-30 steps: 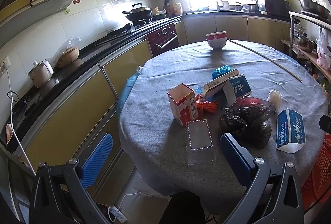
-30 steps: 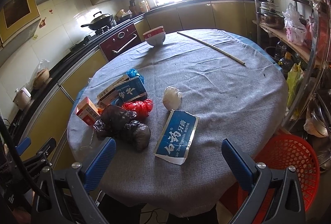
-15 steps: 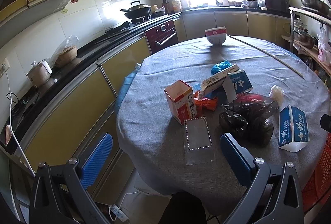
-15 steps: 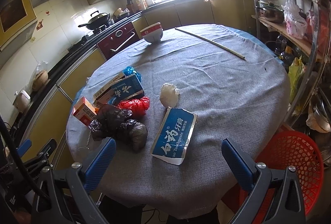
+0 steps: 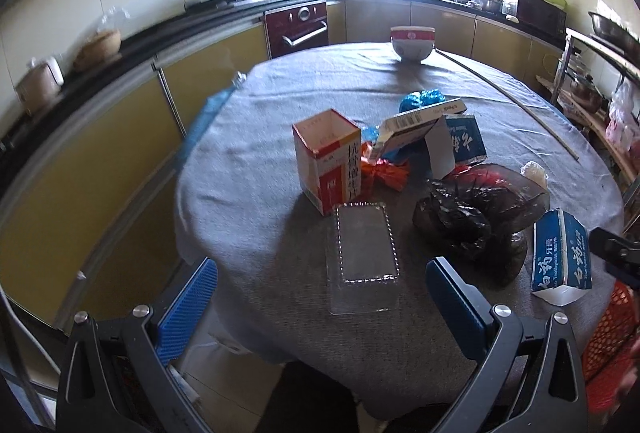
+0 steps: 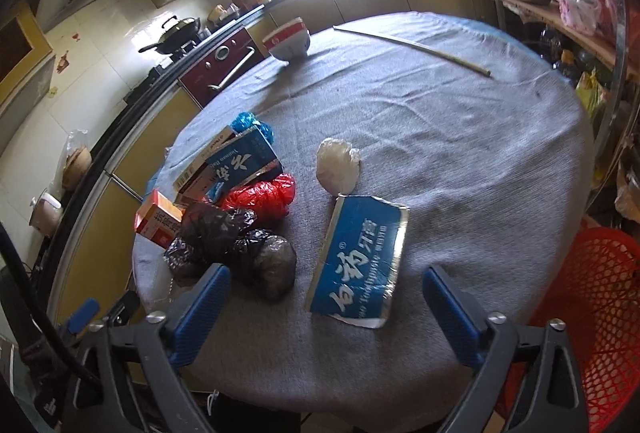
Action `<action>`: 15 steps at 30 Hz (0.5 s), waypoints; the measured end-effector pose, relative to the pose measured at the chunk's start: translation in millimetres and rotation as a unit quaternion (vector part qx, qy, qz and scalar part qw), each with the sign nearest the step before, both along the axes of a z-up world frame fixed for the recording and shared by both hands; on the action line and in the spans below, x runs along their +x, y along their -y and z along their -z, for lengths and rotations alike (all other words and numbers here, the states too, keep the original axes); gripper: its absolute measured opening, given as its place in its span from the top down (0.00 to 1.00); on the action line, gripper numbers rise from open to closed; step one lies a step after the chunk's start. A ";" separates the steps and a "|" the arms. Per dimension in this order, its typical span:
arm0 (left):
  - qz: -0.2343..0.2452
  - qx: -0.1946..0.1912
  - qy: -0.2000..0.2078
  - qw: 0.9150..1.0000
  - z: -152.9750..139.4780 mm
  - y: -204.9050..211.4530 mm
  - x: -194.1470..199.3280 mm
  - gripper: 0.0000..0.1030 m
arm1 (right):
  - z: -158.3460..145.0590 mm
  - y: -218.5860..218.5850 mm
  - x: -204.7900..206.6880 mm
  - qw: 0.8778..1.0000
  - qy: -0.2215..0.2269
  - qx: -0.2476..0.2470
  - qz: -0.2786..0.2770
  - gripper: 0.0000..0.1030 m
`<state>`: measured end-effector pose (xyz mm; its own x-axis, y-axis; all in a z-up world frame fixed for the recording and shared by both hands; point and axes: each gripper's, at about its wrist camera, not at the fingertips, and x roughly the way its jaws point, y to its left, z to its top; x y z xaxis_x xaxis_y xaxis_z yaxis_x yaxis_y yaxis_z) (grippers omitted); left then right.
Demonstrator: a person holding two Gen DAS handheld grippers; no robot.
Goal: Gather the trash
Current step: 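Grasp the clear plastic tray with the left tool while the right tool grasps the blue toothpaste box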
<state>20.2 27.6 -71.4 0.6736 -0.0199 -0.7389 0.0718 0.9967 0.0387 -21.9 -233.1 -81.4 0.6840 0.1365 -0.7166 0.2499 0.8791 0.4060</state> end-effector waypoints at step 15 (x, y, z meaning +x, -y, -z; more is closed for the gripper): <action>0.002 -0.066 -0.072 0.995 36.6 3.9 38.3 0.00 | 25.0 1.1 23.1 0.997 -0.066 -0.031 0.009 0.30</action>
